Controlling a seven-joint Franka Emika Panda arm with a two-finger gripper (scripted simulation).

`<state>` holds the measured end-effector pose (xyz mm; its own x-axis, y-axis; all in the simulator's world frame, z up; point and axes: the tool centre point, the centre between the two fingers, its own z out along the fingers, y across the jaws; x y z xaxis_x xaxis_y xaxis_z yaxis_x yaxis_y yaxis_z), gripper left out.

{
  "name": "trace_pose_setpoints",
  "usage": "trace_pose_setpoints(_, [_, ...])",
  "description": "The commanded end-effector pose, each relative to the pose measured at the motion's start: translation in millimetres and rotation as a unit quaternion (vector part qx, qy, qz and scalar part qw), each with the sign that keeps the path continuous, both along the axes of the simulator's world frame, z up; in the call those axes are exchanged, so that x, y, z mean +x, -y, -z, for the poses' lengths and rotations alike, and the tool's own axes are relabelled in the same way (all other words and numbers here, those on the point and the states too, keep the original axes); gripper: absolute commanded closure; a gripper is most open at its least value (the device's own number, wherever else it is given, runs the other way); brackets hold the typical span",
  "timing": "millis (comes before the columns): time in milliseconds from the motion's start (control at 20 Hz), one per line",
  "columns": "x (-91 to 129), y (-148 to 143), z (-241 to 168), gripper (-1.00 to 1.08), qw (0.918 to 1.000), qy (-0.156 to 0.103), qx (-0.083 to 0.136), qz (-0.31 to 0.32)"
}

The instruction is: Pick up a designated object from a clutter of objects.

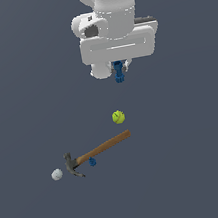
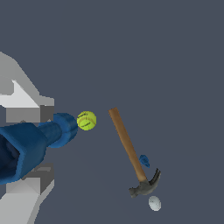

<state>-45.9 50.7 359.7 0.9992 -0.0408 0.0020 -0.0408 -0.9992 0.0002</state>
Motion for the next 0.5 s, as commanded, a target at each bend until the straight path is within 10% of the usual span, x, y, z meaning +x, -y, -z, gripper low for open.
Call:
trace_pose_setpoints(0, [3, -2, -12, 1.08, 1.0, -0.001, 0.0, 0.0])
trace_pose_setpoints(450, [9, -6, -28, 1.08, 1.0, -0.001, 0.0, 0.0])
